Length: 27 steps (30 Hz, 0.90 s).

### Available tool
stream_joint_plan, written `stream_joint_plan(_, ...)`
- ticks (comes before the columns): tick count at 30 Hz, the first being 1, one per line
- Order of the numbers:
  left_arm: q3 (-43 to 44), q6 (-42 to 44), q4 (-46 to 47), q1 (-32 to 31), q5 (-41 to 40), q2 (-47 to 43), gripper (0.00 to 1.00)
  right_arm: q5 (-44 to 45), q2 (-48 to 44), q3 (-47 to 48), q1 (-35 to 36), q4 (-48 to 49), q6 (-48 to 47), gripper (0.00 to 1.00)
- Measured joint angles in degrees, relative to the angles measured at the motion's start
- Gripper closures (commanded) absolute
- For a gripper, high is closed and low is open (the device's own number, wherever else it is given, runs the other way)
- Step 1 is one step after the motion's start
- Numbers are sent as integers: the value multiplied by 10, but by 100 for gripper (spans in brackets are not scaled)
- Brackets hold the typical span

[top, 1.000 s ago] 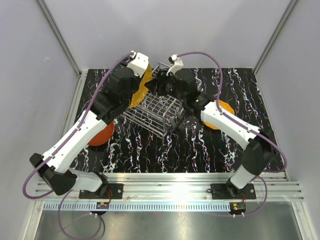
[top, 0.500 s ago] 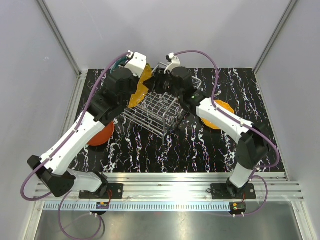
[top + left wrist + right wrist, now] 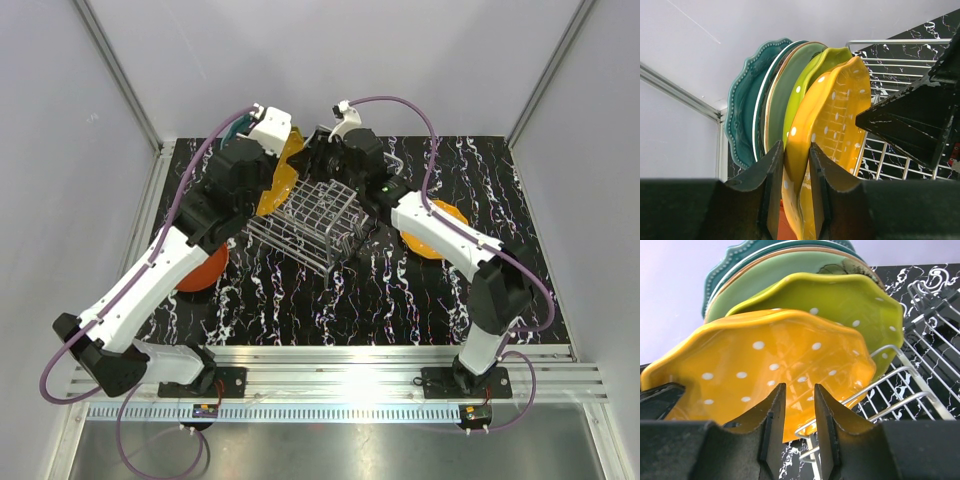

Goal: Load the plates into the dish rack
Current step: Insert the plate into the dish rack

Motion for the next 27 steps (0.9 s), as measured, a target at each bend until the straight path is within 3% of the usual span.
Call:
stream_joint_plan(18,35,-5,0,1,11,45,61,1,45,24,-31,-1,15,68)
stream_joint_plan(27,46,-8,0,1,22,57,61,2,49,24,-38,-4,28,69)
